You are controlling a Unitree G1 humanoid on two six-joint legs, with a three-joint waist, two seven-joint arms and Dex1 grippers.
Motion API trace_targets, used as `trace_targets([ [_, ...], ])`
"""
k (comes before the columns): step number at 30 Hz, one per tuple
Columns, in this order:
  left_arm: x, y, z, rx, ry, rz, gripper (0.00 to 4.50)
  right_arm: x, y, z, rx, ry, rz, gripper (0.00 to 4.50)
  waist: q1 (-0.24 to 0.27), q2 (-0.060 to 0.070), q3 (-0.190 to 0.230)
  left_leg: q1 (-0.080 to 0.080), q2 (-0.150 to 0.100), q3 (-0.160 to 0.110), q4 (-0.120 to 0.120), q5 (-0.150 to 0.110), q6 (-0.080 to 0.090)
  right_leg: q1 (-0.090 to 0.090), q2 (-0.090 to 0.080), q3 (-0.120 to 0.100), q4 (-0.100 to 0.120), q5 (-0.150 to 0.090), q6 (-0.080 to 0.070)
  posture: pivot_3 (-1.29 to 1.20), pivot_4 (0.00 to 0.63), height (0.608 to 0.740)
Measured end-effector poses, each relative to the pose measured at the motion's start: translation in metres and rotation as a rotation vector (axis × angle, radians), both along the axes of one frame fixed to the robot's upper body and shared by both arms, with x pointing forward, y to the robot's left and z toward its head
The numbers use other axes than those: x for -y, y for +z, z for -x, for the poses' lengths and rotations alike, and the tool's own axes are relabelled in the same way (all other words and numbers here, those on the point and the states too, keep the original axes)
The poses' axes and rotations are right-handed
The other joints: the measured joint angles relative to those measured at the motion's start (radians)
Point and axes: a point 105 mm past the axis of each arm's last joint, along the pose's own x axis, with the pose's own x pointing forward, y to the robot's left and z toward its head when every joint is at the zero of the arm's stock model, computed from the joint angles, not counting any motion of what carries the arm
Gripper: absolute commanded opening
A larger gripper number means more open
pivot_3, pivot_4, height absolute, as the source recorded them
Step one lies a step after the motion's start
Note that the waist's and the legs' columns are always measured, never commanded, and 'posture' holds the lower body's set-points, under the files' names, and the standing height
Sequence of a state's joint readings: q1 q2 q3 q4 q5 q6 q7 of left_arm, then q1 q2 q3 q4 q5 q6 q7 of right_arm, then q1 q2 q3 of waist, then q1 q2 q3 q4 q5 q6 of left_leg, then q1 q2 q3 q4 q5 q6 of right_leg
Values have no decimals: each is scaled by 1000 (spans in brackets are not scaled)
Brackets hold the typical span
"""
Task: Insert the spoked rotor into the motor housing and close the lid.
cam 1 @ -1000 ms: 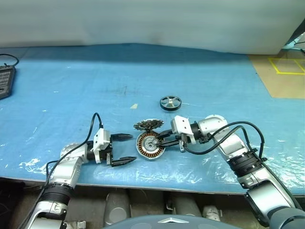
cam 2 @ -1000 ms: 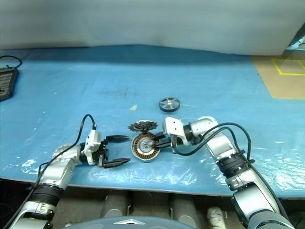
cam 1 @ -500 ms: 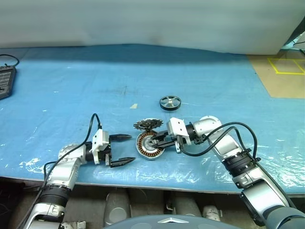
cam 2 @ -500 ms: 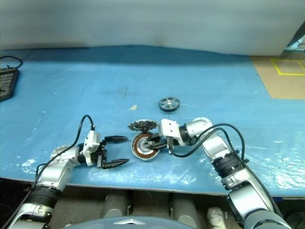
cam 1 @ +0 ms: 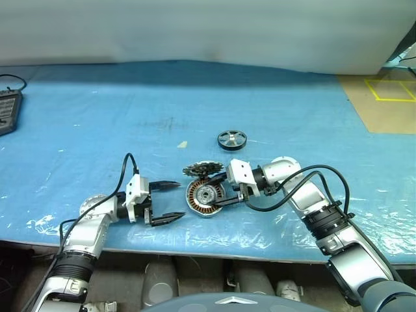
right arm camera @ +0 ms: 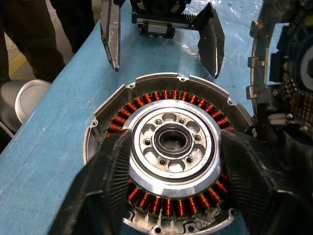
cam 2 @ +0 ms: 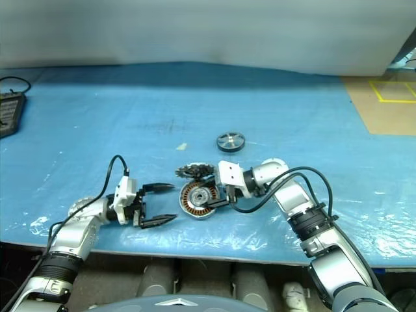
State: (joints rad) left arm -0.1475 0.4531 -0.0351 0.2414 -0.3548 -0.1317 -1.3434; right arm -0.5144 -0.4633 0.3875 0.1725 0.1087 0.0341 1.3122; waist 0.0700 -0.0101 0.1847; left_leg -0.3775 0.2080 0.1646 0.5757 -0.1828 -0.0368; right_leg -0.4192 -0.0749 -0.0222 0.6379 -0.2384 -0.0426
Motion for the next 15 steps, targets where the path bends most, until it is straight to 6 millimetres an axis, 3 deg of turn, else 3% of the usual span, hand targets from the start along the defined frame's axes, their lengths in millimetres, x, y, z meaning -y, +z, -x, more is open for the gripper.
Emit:
trace_targets([
  [2, 0, 1, 0, -1, -1, 0, 4500, -1, 2, 1, -15, -2, -8, 4361, 0, 0, 0, 0, 0, 0, 0, 0, 0, 0, 0, 0, 0, 0, 0, 0, 150, 740],
  [3, 1, 1, 0, -2, -2, 1, 4500, -1, 3, 1, -28, -1, -10, 4452, 0, 0, 0, 0, 0, 0, 0, 0, 0, 0, 0, 0, 0, 0, 0, 0, 150, 740],
  [13, 2, 5, -2, 1, 3, 1, 4500, -6, 19, 5, -92, 3, -56, 4452, 0, 0, 0, 0, 0, 0, 0, 0, 0, 0, 0, 0, 0, 0, 0, 0, 150, 740],
  [15, 3, 5, -2, 3, 5, 2, 4500, -7, 22, 6, -96, 10, -60, 4080, 0, 0, 0, 0, 0, 0, 0, 0, 0, 0, 0, 0, 0, 0, 0, 0, 150, 740],
])
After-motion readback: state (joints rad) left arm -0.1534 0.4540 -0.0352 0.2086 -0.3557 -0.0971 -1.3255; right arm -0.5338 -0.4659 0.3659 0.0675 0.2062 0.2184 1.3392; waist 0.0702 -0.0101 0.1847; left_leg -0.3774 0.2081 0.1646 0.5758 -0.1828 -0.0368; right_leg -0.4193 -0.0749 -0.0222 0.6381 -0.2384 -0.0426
